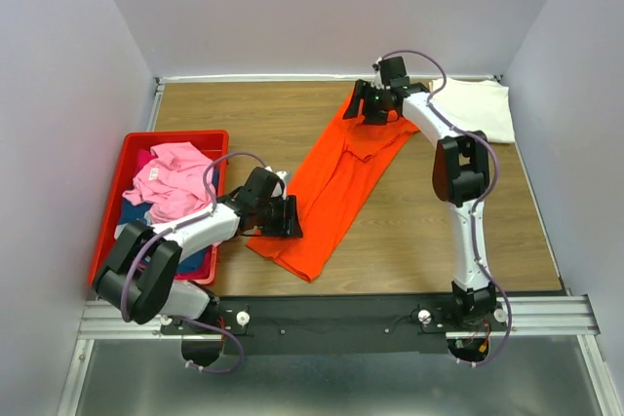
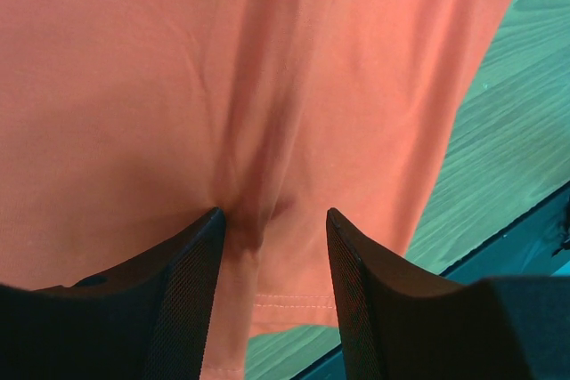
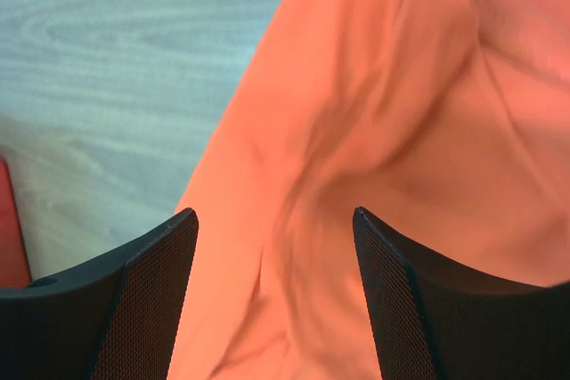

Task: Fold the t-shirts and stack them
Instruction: Fold the tshirt

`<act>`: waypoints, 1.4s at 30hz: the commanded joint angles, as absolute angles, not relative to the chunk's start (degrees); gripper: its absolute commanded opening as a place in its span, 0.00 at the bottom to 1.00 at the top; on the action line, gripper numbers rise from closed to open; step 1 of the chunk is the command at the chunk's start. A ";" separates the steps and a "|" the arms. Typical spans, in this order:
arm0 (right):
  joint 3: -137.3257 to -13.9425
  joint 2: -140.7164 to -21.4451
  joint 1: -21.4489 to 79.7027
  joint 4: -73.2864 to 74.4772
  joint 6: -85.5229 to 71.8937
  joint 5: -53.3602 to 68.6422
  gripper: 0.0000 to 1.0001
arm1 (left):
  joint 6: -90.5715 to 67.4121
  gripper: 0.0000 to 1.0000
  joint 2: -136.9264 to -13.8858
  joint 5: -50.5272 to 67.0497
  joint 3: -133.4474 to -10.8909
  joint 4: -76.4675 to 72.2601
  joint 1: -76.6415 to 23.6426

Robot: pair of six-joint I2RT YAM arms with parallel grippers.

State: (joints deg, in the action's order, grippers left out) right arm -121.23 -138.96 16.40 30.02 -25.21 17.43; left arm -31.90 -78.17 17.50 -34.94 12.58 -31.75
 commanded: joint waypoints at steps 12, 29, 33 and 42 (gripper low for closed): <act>-114.43 -139.83 16.79 31.55 -21.53 11.87 0.77 | -24.87 0.57 -85.43 28.82 -35.69 10.02 -32.25; -135.43 -158.19 16.70 31.64 -21.27 19.94 0.78 | -14.42 0.57 -99.22 42.09 -42.53 7.91 -34.36; -139.48 -159.96 16.79 31.47 -20.92 21.36 0.80 | -13.45 0.57 -102.04 43.77 -45.17 7.47 -34.98; -139.31 -155.93 16.79 30.85 -18.55 22.41 0.84 | -14.41 0.57 -99.15 39.91 -53.42 7.82 -35.42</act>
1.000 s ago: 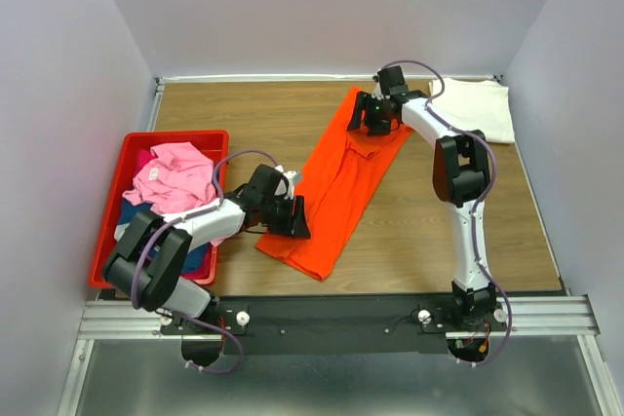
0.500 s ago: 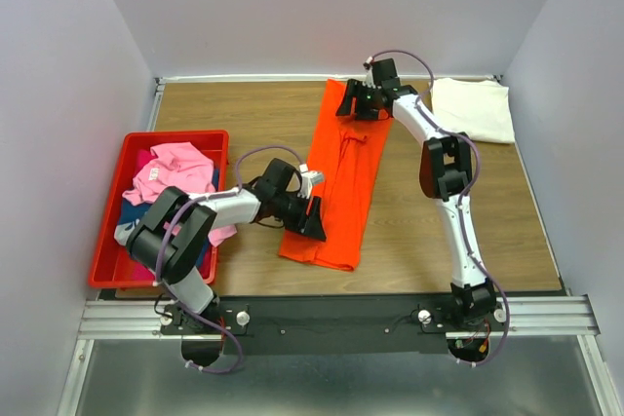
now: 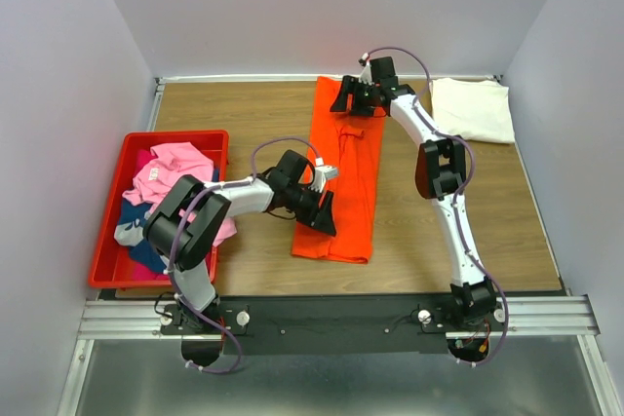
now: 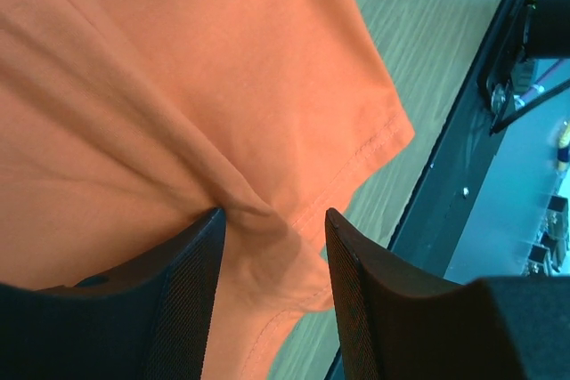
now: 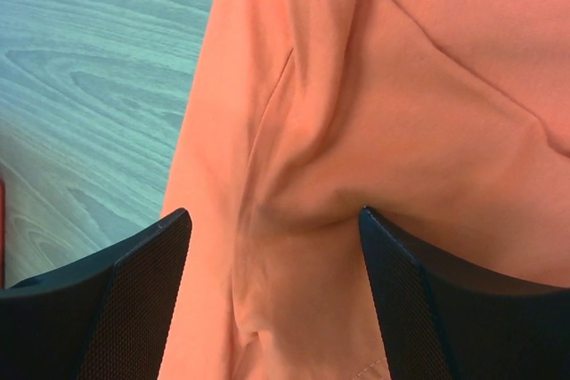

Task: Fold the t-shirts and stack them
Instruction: Fold the tshirt

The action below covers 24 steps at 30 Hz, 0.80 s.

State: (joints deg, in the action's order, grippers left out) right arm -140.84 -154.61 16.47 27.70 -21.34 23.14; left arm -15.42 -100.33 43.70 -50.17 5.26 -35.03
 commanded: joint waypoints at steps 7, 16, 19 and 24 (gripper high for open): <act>-135.90 -145.83 16.70 30.59 -17.23 22.68 0.89 | -16.87 0.57 -93.70 32.80 -57.57 7.38 -35.42; -110.25 -120.09 16.96 30.59 -18.89 16.96 0.89 | -23.64 0.57 -84.91 16.71 -50.20 8.35 -35.24; -97.15 -111.67 17.66 30.85 -20.56 14.60 0.89 | -25.22 0.58 -80.69 10.74 -47.82 8.78 -35.24; -74.94 -102.93 21.35 31.98 -24.95 14.42 0.86 | -27.94 0.58 -80.07 5.98 -45.36 11.87 -35.16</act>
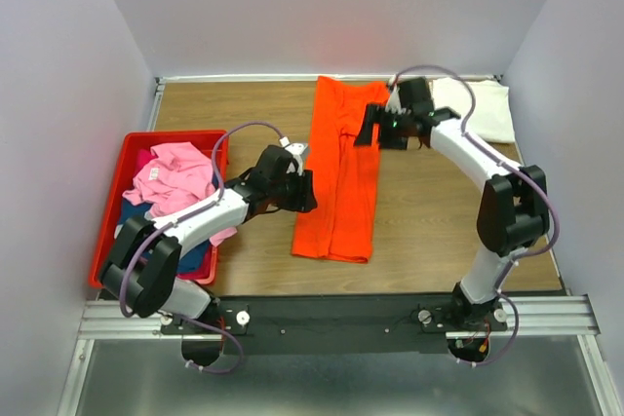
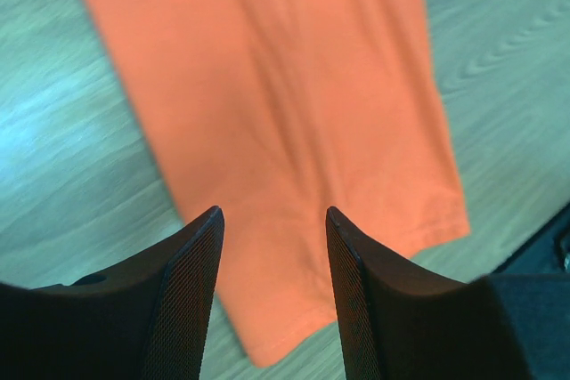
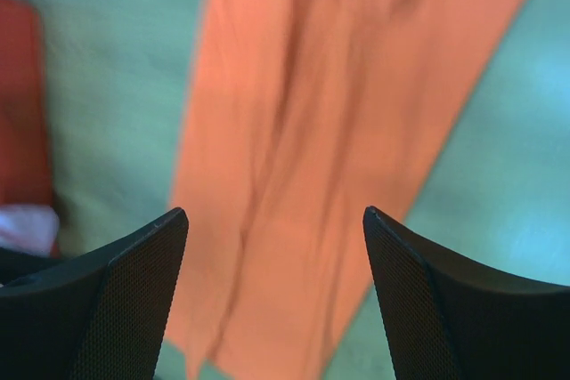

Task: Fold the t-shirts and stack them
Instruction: Fold the tshirt

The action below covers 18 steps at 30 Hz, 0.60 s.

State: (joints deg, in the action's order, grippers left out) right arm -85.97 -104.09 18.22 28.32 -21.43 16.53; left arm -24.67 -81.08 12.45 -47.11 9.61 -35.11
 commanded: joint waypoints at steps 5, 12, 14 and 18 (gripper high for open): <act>-62.68 -94.60 29.79 34.10 -31.53 9.15 0.84 | -32.16 0.58 -76.65 6.51 -41.40 10.36 -35.24; -52.92 -83.61 38.83 36.47 -40.24 3.09 0.84 | -36.02 0.57 -72.51 1.41 -38.16 15.29 -35.51; -51.34 -81.22 40.51 37.44 -42.00 1.24 0.84 | -37.17 0.57 -71.20 1.76 -37.10 15.29 -35.94; -46.42 -77.44 42.54 38.14 -45.70 0.26 0.76 | -39.28 0.57 -70.75 0.97 -35.16 15.56 -37.18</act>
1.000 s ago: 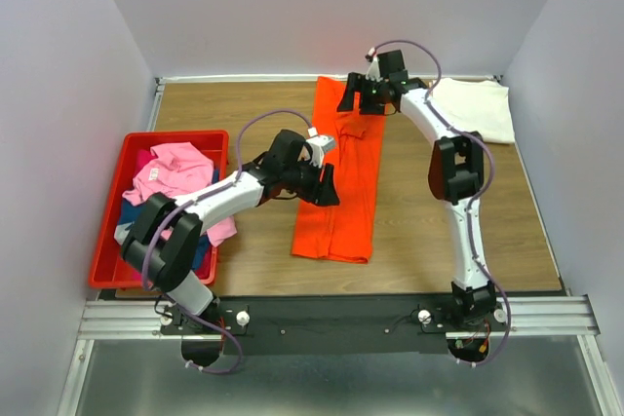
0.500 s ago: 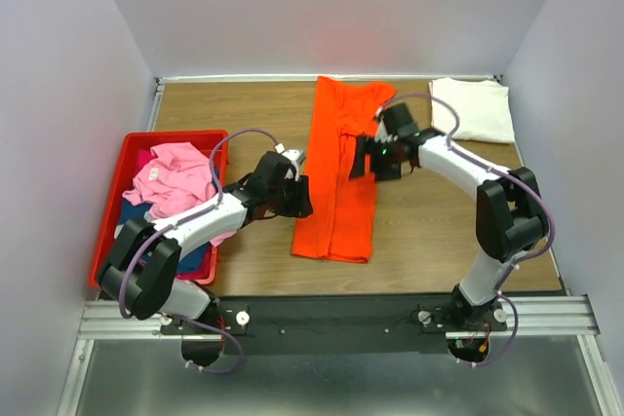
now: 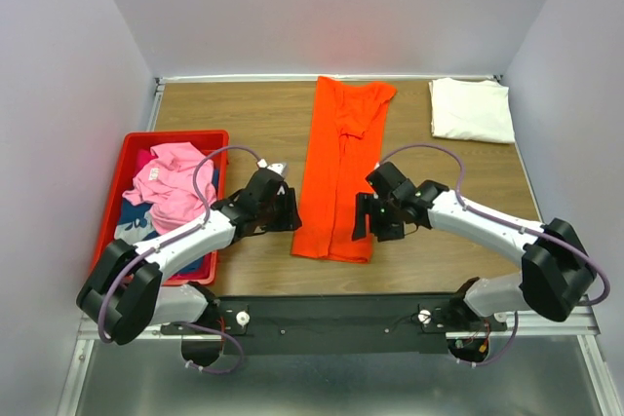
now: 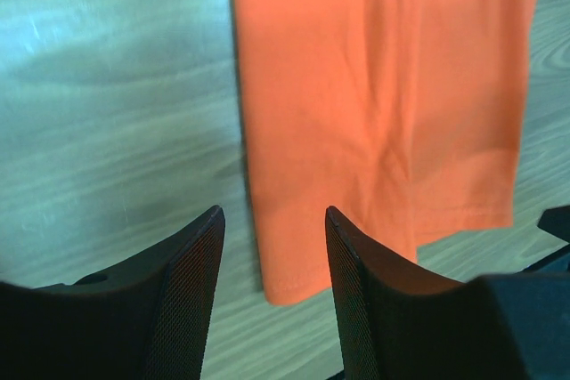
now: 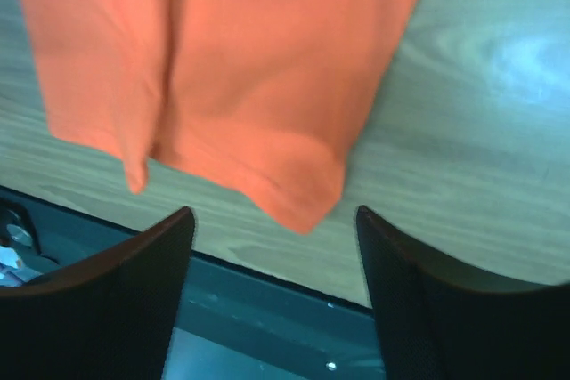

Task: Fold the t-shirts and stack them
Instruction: Fold the tshirt

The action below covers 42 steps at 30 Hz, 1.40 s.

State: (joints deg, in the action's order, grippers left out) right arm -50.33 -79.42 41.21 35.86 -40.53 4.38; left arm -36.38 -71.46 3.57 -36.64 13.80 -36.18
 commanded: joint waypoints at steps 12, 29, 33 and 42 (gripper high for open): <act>-45.00 -80.24 48.95 35.33 -51.41 -2.19 0.59 | -40.52 0.57 -67.50 -1.14 -32.96 17.58 -38.76; -42.98 -84.55 48.96 34.81 -52.82 -6.59 0.41 | -41.31 0.57 -66.18 -0.26 -31.55 17.49 -40.51; -41.84 -84.81 48.96 34.02 -52.74 -4.58 0.30 | -42.54 0.57 -66.98 -2.02 -32.17 19.68 -42.01; -40.08 -84.73 48.96 33.84 -53.00 -3.16 0.09 | -45.17 0.53 -65.57 -0.26 -30.24 18.37 -43.94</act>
State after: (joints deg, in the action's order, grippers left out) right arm -42.74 -83.55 48.69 32.77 -52.69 -2.92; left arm -43.46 -66.46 -0.01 -31.86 18.79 -43.18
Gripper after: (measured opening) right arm 0.093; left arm 0.539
